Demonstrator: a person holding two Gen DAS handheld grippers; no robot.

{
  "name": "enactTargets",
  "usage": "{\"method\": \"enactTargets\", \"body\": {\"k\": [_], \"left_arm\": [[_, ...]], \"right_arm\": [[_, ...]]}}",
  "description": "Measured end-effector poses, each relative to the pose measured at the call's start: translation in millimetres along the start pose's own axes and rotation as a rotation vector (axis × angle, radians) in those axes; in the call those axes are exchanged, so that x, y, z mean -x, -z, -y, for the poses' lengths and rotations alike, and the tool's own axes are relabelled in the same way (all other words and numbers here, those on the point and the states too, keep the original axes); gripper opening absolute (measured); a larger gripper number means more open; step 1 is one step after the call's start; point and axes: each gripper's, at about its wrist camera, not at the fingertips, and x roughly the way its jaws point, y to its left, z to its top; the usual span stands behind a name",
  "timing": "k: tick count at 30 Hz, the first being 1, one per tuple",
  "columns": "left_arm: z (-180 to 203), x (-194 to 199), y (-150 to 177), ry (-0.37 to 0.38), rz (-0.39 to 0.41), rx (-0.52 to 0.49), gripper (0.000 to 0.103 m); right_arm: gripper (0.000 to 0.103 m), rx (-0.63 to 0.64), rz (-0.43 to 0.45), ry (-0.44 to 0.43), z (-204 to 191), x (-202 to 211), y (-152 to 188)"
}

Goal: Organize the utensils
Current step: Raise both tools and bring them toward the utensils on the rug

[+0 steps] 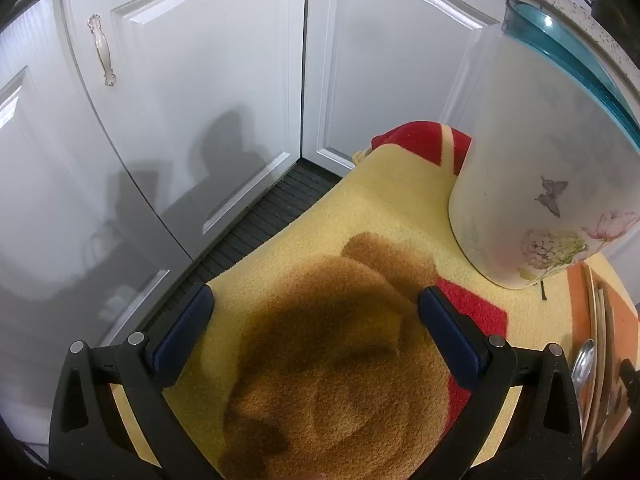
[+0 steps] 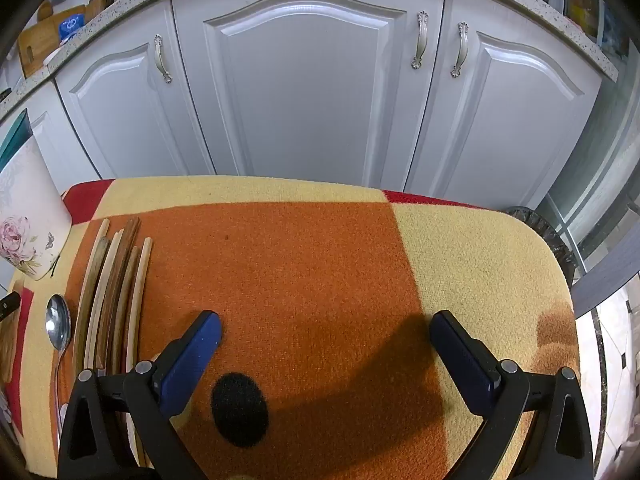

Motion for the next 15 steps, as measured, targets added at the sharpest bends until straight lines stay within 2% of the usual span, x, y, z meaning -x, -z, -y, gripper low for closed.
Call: {"method": "enactTargets", "body": {"k": [8, 15], "left_arm": [[2.6, 2.8, 2.4, -0.001, -0.004, -0.004, 0.103], [4.1, 9.2, 9.2, 0.004, -0.063, -0.076, 0.102]], "right_arm": [[0.103, 0.002, 0.001, 0.002, 0.3, 0.2, 0.2], [0.103, 0.008, -0.003, 0.01, -8.3, -0.3, -1.4]]}}
